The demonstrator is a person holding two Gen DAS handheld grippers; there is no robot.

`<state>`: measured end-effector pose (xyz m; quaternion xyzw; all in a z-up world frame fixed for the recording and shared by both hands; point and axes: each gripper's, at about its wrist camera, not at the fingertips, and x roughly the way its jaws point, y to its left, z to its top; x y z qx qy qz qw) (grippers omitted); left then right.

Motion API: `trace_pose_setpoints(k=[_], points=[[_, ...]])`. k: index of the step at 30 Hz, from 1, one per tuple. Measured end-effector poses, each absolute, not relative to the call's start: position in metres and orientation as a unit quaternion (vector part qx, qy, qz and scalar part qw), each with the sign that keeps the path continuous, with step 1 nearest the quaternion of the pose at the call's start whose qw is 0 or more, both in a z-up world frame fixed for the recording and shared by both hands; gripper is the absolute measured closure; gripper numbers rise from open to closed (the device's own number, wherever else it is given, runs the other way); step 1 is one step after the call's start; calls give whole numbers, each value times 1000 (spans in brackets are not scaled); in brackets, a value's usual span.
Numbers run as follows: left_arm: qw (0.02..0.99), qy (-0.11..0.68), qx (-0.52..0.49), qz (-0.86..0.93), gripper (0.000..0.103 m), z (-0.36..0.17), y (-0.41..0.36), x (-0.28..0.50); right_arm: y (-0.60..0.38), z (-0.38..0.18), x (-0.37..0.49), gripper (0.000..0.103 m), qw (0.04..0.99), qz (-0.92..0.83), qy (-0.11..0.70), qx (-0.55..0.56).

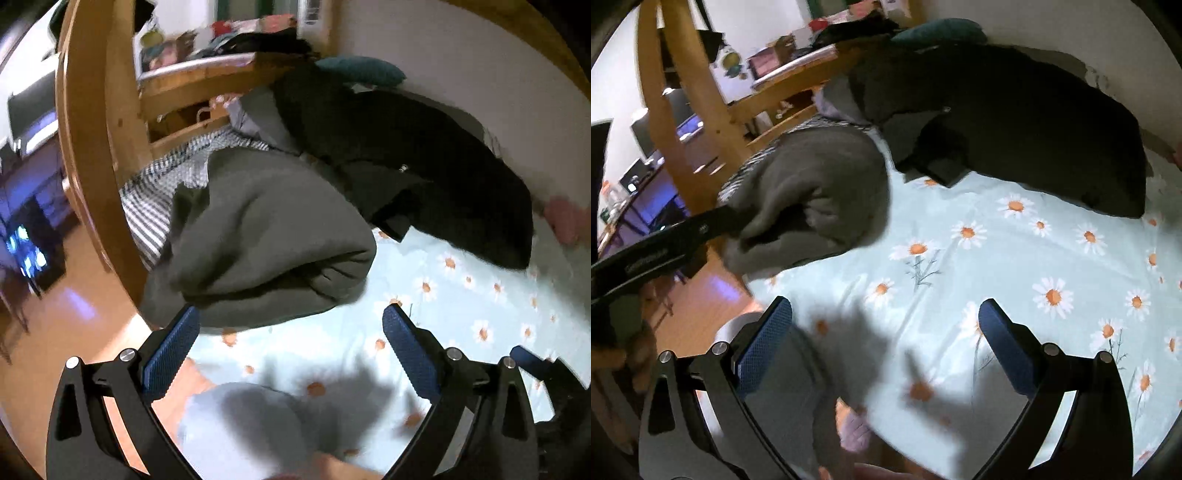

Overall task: Fold large clothes
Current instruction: 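Set the hoodie bundle on the checkered blanket and open both tools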

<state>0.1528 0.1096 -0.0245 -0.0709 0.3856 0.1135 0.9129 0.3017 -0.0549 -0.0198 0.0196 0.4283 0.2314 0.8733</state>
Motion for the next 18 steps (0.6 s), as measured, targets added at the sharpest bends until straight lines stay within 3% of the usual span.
trace_pose_setpoints(k=[6, 18], points=[[911, 397, -44, 101, 6, -6, 104, 113, -51, 3, 271, 3, 861, 256, 440, 16], [907, 407, -30, 107, 6, -16, 109, 57, -31, 19, 232, 3, 866, 261, 426, -23]])
